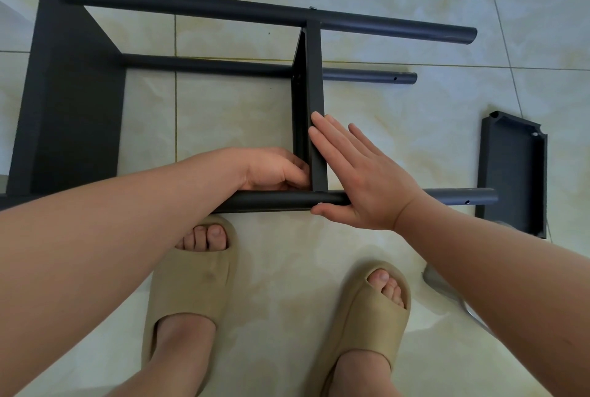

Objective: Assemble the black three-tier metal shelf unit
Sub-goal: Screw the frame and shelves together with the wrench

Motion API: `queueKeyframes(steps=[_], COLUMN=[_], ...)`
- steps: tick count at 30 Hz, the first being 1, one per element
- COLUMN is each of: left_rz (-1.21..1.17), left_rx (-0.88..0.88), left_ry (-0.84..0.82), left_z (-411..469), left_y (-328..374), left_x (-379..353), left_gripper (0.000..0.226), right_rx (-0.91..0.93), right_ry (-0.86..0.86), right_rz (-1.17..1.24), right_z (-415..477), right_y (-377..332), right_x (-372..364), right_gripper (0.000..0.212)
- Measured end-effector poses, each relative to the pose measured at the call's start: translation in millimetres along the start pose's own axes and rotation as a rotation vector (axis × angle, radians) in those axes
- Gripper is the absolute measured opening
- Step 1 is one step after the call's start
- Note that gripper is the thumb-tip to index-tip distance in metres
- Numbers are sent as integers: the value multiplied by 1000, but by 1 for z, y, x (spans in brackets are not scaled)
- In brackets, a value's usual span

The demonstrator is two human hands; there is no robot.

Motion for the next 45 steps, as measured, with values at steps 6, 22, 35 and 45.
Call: queueKeyframes(steps=[6, 22, 35, 45], left_rz=[-58, 7, -58, -130], left_rx=[-9, 10, -10, 3], left_ry=[-25, 30, -37, -70], left_z=[-2, -7, -3, -3], left_y=[3, 5, 3, 4], left_x=[-2, -3, -2, -8], left_gripper=[18, 39, 21, 18], right_rx=[1, -1, -2, -5], right_ry=[4, 4, -2, -5], right_rz=[-1, 0, -1, -5], right_z=[0, 0, 0, 0], right_y=[-1, -1, -1, -1], right_x=[1, 1, 0, 1], right_gripper=[98, 98, 99, 99])
Point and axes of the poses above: each hand's wrist, its own z-axis towards the middle knuckle, its own x-axis out of the back of the hand, y = z × x, the point moved 8 cm from there along z, towards the middle knuckle, and after that the axes turned 2 degrees about x, right-handed, at the moved point
